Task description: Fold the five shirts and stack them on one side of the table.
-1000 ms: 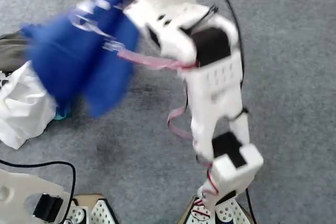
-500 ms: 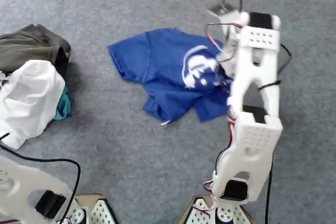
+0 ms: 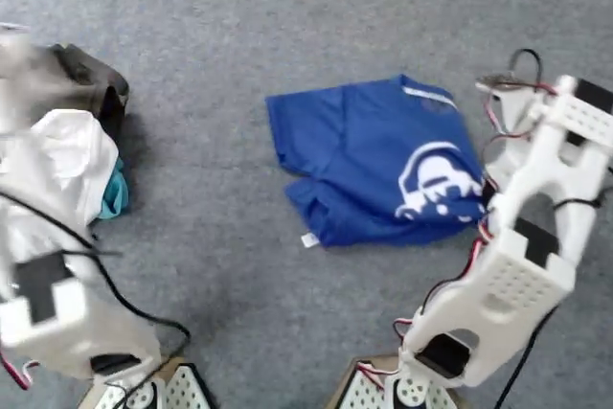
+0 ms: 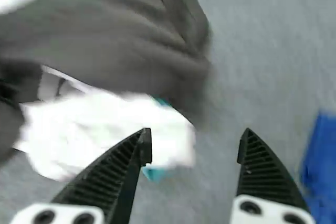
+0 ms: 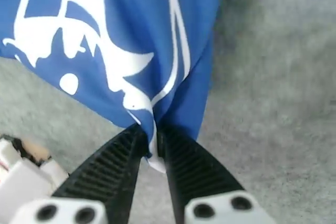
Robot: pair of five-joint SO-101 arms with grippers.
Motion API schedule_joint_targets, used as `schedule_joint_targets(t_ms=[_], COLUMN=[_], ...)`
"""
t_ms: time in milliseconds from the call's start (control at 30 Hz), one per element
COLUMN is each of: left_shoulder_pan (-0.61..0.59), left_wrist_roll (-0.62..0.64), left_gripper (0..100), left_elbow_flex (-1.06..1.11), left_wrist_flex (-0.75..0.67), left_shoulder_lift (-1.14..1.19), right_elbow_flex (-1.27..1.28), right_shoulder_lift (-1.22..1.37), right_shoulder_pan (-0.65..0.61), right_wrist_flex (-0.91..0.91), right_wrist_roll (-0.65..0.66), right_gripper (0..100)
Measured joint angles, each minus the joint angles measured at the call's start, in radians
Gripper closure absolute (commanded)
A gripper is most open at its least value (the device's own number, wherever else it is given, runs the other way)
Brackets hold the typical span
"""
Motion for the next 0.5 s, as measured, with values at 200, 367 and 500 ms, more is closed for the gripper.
schedule_joint_targets(t_ms=[200,367,500], left_shoulder_pan=[0.37,0.411,0.417], left_wrist_roll=[0.002,0.005,0.074], left_gripper=[72,72,72], left_elbow_flex=[0.684,1.131,1.232], left_wrist_flex=[-0.342,-0.675,-0.838], left_shoulder_lift=[-0.236,-0.296,-0.292], right_elbow_flex=[0.057,0.161,0.269], right_shoulder_lift=[-0.044,-0.141,-0.265], right_shoulder_pan=[0.13,0.276,0.345], right_wrist_flex=[0.0,0.0,0.0], right_wrist_roll=[0.166,0.345,0.442], right_gripper=[98.0,97.2,81.9])
